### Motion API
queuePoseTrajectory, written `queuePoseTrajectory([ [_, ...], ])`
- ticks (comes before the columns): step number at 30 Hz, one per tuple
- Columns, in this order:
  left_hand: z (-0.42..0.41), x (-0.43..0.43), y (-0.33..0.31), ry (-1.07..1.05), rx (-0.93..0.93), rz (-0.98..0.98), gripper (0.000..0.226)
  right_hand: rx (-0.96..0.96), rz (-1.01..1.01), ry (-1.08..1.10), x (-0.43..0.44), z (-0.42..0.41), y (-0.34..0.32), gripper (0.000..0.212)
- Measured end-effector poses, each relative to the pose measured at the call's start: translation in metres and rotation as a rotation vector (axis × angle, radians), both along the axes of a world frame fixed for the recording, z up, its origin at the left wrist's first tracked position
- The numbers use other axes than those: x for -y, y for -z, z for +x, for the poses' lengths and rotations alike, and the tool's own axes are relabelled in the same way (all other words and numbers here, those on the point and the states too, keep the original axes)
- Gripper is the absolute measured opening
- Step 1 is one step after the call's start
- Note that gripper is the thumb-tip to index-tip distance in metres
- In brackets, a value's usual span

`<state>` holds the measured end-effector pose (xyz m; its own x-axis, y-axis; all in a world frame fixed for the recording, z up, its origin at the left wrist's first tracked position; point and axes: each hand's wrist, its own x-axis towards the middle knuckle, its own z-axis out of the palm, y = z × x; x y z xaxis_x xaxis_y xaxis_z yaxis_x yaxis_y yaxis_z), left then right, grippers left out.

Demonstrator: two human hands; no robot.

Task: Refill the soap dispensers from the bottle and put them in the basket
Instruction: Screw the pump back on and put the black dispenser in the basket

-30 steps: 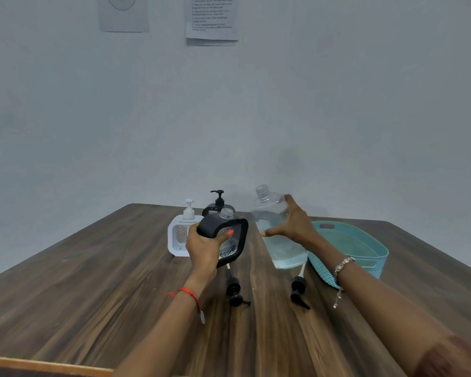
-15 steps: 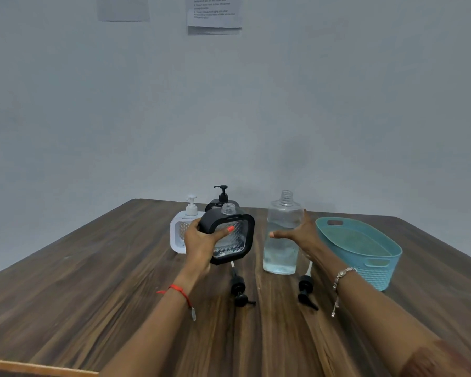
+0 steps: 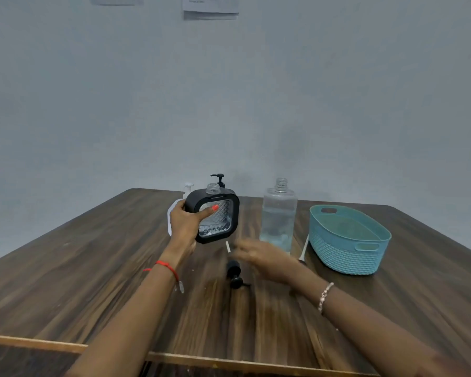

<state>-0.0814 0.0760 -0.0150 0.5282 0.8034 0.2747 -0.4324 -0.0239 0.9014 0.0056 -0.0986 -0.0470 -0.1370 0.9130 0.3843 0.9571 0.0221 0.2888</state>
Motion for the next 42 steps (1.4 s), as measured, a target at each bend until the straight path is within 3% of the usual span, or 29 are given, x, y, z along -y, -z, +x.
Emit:
queuePoseTrajectory([
  [2,-0.004,-0.001,0.000,-0.004,0.016,0.002,0.035,0.014,-0.146,0.032,-0.009,-0.003,0.015,0.049],
  [6,-0.010,-0.002,0.002,0.010,0.024,0.016,0.033,0.059,-0.222,0.052,-0.021,-0.008,0.020,0.030],
  [8,-0.011,-0.002,0.004,0.020,0.026,0.011,0.033,-0.094,-0.171,0.041,-0.018,-0.008,0.008,0.030],
  [12,-0.009,-0.001,0.005,0.037,0.020,-0.007,0.032,-0.599,0.363,-0.057,-0.005,-0.014,-0.045,0.015],
  [15,-0.005,0.006,0.003,0.061,-0.003,0.005,0.034,-0.977,0.697,-0.088,0.001,-0.018,-0.096,0.029],
  [18,-0.002,0.017,0.000,0.093,-0.016,0.028,0.044,-1.156,0.955,-0.209,0.003,-0.017,-0.143,0.027],
  [23,-0.001,0.034,-0.004,0.212,0.008,0.024,0.035,-1.182,1.020,-0.234,0.002,-0.015,-0.177,0.018],
  [32,-0.004,0.047,-0.010,0.307,0.011,0.062,0.037,-1.175,0.794,-0.112,-0.002,-0.013,-0.153,0.015],
  [37,-0.006,0.051,-0.022,0.378,0.058,0.042,0.054,-1.069,0.579,0.050,0.001,-0.015,-0.128,0.016],
  [42,-0.006,0.051,-0.027,0.362,0.041,0.063,0.051,-1.015,0.720,0.162,0.003,-0.023,-0.119,0.029],
])
